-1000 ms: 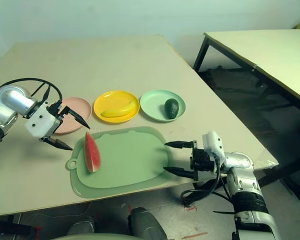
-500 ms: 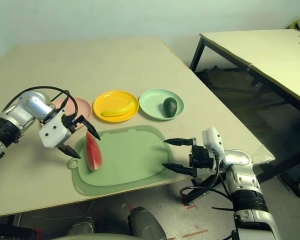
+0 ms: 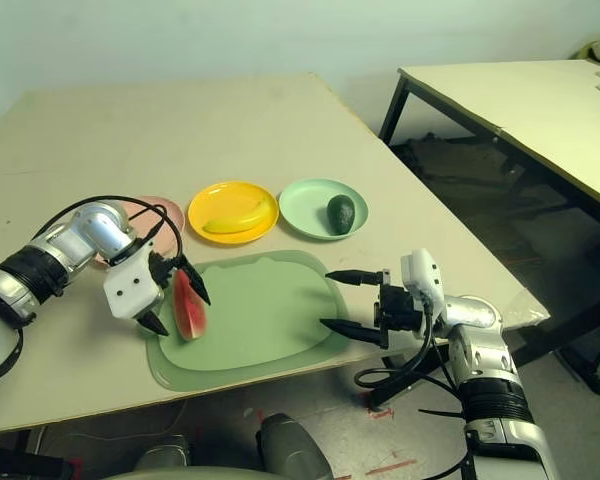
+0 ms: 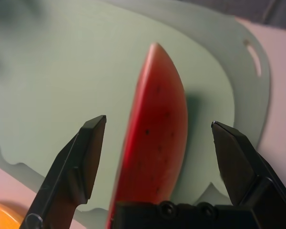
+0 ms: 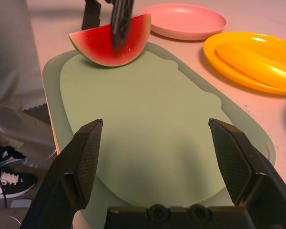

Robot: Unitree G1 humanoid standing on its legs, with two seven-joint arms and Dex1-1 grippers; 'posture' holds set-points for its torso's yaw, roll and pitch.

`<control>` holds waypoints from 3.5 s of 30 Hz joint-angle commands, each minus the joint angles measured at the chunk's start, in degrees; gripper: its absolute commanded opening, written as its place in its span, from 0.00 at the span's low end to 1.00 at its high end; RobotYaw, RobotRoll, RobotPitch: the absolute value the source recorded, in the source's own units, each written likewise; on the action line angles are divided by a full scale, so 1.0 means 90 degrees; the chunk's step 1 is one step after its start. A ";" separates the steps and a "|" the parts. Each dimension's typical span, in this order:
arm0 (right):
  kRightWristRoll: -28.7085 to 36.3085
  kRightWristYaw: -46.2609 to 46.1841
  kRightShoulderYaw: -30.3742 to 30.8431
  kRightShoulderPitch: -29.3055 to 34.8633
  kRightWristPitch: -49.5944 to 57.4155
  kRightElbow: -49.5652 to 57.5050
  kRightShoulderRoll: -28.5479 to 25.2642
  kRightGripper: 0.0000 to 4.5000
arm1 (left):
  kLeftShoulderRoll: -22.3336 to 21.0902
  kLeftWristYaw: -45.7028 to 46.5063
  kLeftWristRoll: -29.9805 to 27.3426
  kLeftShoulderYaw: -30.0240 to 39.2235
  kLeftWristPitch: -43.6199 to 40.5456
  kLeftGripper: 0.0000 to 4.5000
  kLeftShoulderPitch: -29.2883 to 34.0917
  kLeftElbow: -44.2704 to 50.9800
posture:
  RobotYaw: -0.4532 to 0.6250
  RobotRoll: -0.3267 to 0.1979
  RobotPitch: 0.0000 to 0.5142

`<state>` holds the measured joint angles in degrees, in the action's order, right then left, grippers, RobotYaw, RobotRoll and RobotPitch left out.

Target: Place the fruits into color-matched plates.

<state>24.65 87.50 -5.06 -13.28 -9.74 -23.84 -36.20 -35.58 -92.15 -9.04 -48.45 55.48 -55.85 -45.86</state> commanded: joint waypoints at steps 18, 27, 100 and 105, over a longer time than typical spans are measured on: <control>-0.0021 -0.0171 0.0062 0.0394 0.0250 0.0585 -0.0075 1.00 | 0.0610 0.0445 0.1681 0.1028 0.0309 0.50 0.0162 -0.1028 | 0.19 0.62 0.02; 0.0030 -0.0443 -0.0062 0.0292 0.0358 0.0482 -0.0007 1.00 | 0.0329 0.0367 0.1408 0.1668 -0.0237 0.50 0.0030 -0.0888 | 0.20 0.62 0.00; 0.0243 -0.2582 -0.0989 0.0403 0.0308 0.0330 0.0633 1.00 | -0.0518 0.5391 -0.0844 0.7998 -0.7444 1.00 0.4923 0.4403 | 0.31 0.62 0.03; 0.0171 -0.3183 -0.1356 0.0441 -0.0039 0.0044 0.0778 1.00 | 0.0344 0.6109 -0.1029 0.8460 -0.7032 1.00 0.6028 0.4788 | 0.31 0.62 0.03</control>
<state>26.51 60.41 -15.79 -9.56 -8.78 -21.98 -29.77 -33.69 -39.04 -17.64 26.93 -9.54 -2.04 -4.33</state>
